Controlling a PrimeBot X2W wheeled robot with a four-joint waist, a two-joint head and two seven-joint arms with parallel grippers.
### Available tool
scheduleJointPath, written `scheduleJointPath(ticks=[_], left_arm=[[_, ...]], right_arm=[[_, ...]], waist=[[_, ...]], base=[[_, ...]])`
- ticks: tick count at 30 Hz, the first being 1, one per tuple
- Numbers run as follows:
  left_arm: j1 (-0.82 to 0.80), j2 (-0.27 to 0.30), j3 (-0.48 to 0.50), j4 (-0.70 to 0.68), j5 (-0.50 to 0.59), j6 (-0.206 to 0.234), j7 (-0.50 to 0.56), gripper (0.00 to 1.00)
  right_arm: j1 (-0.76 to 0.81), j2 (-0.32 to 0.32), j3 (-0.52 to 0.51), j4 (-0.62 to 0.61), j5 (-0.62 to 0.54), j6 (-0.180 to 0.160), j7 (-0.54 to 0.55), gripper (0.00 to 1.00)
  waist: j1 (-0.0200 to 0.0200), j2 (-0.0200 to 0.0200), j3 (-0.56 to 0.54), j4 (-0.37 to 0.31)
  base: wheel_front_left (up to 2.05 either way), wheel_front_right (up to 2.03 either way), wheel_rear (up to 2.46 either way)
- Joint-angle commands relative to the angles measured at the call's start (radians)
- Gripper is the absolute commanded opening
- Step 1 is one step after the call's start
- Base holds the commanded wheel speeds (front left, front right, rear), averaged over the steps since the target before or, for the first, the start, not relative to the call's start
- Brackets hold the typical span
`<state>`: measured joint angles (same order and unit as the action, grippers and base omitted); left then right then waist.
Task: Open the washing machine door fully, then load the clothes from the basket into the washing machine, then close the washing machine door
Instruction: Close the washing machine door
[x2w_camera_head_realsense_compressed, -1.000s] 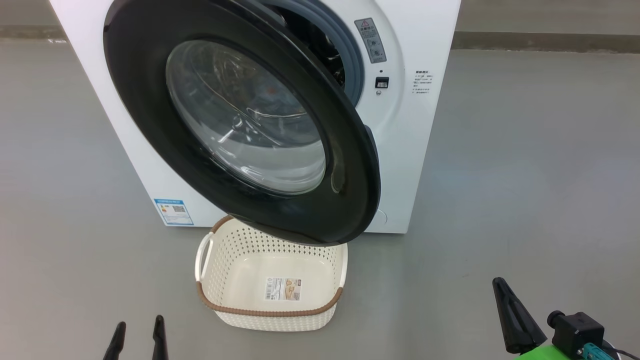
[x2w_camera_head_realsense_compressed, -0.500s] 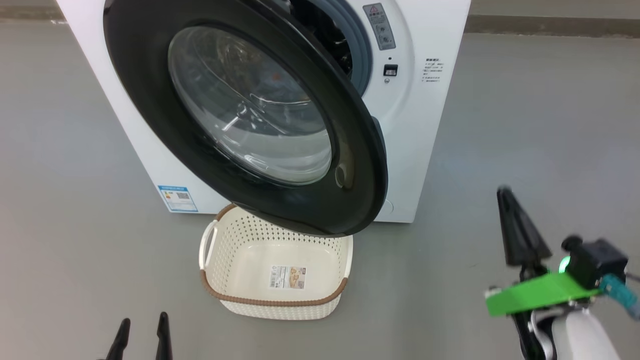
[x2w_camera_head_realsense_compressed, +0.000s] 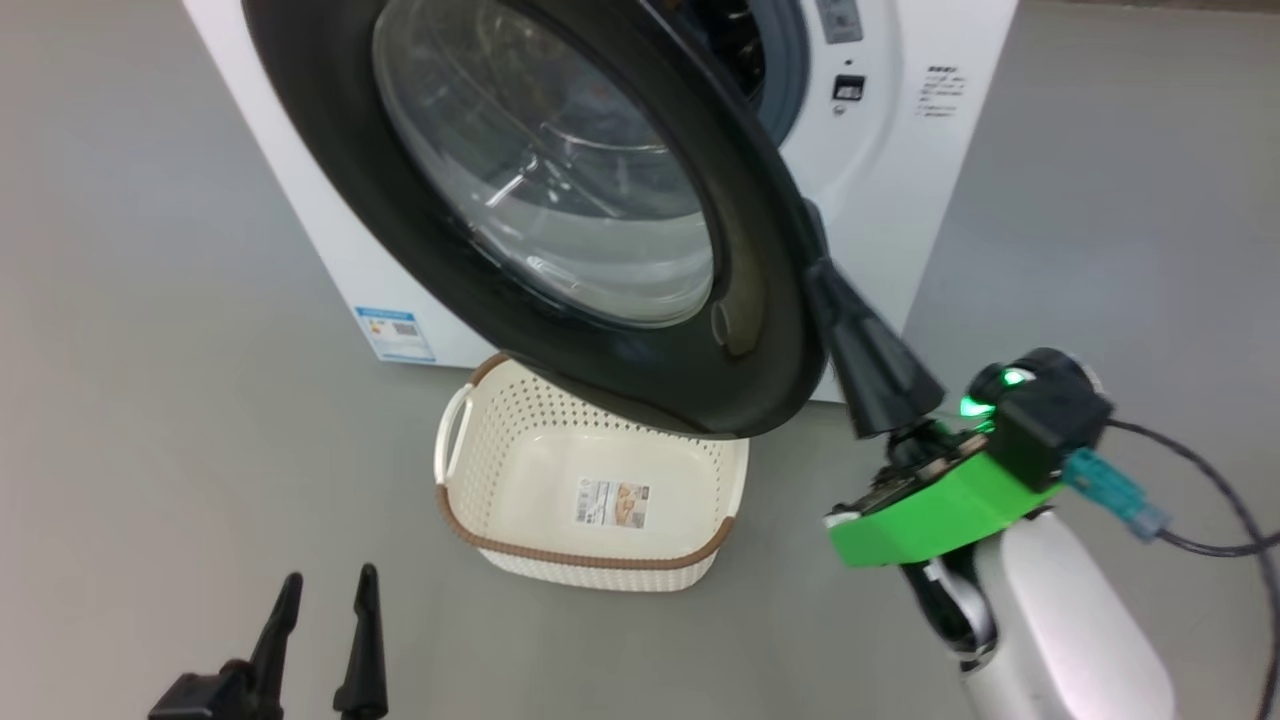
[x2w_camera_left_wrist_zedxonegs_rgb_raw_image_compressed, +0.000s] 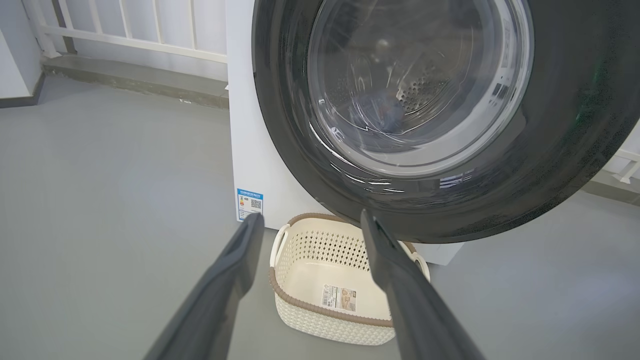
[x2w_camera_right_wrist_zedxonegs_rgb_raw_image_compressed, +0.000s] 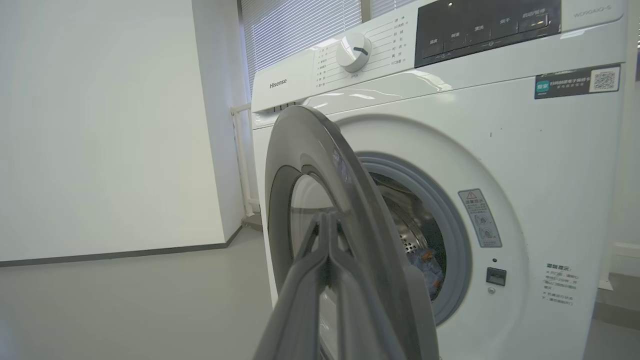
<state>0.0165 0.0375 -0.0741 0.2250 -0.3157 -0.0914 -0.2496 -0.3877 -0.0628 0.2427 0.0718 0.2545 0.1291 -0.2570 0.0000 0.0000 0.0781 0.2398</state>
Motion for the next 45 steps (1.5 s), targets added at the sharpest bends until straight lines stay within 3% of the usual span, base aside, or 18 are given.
scheduleJointPath(ticks=[1, 9, 24, 45], left_arm=[[-0.053, 0.013, 0.019, -0.030, -0.017, 0.001, -0.012, 1.00], [-0.082, 0.013, -0.011, -0.040, -0.043, 0.013, -0.012, 1.00], [-0.097, 0.013, -0.011, -0.053, -0.070, 0.011, -0.012, 1.00], [-0.157, 0.013, -0.029, -0.057, -0.108, -0.006, -0.012, 1.00]], right_arm=[[-0.040, 0.012, 0.058, 0.001, 0.006, 0.002, -0.005, 0.00], [-0.062, 0.008, 0.164, 0.123, 0.023, 0.002, -0.005, 0.00], [-0.078, 0.009, 0.089, 0.217, -0.011, 0.002, -0.005, 0.00], [-0.185, -0.012, -0.016, 0.200, -0.045, 0.002, -0.005, 0.00]], waist=[[0.0000, 0.0000, 0.040, 0.040], [0.0000, 0.0000, 0.074, 0.090], [0.0000, 0.0000, 0.138, 0.092], [0.0000, 0.0000, 0.245, 0.104]], base=[[0.00, 0.00, 0.00], [0.00, 0.00, 0.00], [0.00, 0.00, 0.00], [0.00, 0.00, 0.00]])
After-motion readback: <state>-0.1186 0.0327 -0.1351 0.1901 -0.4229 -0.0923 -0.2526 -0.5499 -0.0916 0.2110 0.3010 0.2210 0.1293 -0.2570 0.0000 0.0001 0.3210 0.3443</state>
